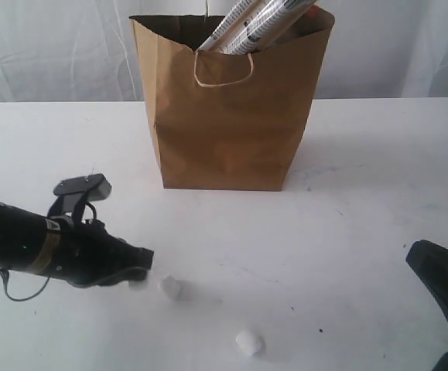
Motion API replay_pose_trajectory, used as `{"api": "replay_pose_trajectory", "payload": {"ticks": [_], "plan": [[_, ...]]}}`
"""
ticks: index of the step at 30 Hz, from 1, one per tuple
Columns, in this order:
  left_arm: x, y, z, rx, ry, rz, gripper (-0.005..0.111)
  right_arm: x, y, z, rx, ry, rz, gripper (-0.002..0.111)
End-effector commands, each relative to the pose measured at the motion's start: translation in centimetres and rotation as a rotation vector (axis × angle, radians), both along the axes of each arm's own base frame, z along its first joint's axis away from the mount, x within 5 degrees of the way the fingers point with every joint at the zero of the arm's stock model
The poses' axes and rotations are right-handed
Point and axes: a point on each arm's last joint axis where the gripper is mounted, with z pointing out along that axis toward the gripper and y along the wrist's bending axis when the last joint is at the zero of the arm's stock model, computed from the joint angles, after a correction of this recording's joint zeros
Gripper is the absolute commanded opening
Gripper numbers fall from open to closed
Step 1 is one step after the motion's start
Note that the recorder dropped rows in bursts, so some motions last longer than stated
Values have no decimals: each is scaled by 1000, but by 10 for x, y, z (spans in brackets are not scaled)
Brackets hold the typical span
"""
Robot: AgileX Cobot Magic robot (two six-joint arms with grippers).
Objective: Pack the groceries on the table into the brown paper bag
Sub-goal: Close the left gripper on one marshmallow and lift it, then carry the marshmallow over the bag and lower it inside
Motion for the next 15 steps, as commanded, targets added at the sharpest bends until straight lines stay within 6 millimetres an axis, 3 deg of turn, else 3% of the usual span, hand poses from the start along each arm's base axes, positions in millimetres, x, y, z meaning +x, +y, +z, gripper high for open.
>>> {"api": "replay_pose_trajectory", "payload": {"ticks": [1,5,10,15], "plan": [[9,21,33,-40,-117,79,2,0,-1,-1,5,-4,-6,0],[28,35,85,-95,-311,112,2,0,-1,-1,5,-4,-6,0],[65,52,169,-120,-609,211,2,0,-1,-1,5,-4,-6,0],[91,54,230,-153,-796,259,2,0,-1,-1,5,-4,-6,0]]}}
